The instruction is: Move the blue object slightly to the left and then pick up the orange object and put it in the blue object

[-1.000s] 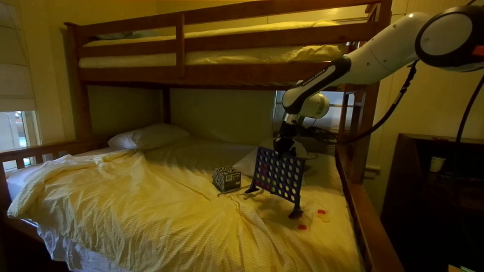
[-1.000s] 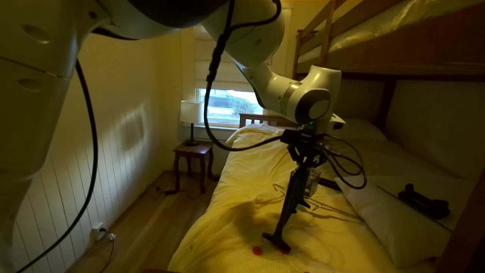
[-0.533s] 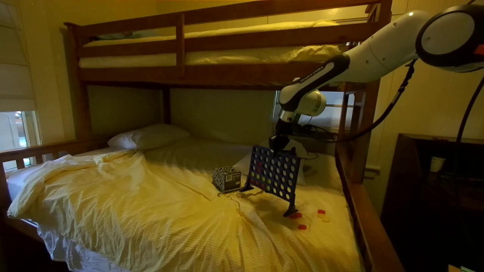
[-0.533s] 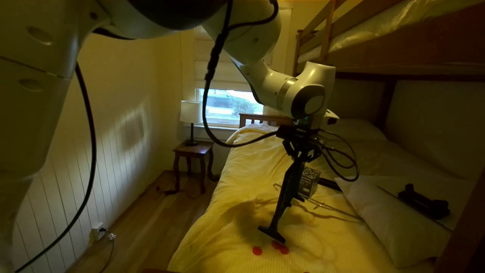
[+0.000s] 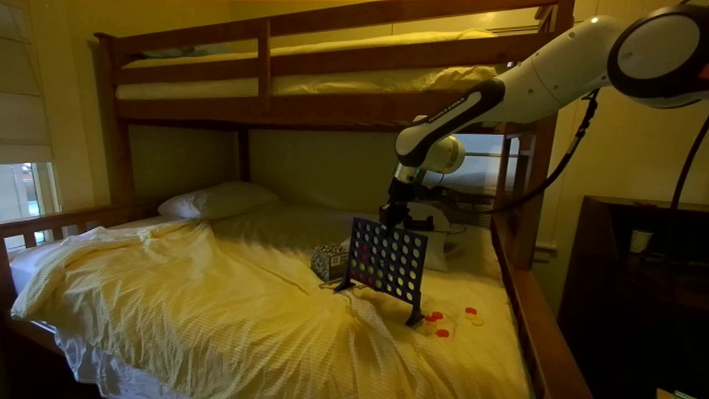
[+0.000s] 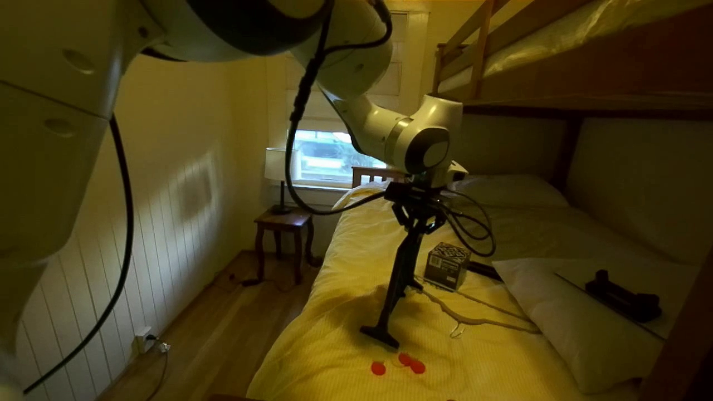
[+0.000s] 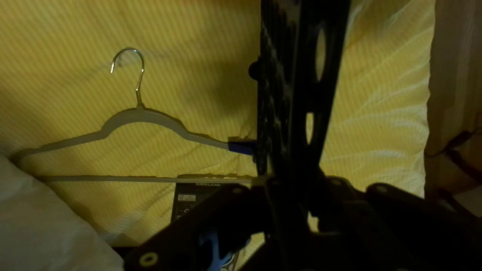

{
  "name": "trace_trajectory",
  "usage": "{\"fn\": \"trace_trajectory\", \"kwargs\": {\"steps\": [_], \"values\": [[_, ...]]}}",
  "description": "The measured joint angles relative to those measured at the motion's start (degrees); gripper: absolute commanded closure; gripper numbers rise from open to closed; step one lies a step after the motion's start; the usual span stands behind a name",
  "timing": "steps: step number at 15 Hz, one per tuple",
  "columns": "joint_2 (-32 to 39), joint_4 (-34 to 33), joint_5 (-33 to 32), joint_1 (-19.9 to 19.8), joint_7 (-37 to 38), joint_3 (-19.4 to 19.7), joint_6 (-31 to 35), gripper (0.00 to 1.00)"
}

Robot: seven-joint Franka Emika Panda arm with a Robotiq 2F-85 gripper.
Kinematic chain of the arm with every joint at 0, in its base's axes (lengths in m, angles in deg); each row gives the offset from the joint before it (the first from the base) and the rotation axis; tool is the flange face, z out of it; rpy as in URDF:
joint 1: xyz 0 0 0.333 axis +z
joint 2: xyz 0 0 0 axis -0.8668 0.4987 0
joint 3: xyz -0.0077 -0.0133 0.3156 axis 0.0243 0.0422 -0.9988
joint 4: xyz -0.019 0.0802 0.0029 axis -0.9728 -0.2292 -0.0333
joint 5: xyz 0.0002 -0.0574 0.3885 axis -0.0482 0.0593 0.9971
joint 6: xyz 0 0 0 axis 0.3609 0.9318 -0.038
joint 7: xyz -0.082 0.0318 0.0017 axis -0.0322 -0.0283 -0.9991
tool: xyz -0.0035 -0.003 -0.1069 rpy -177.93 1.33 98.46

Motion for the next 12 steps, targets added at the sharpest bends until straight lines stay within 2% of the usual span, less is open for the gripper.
{"fn": "trace_trajectory", "kwargs": {"steps": [5,6,8,12], "values": [[1.44,0.00,-3.18,1.86,0.00,-0.22,1.10,0.96],[1.61,0.00,-3.76,2.01,-0.03,-0.26,1.21,0.60],[1.72,-0.01,-4.89,2.25,-0.06,-0.27,1.23,0.53],[1.72,-0.01,-5.62,2.38,-0.35,-0.33,1.01,0.24]]}}
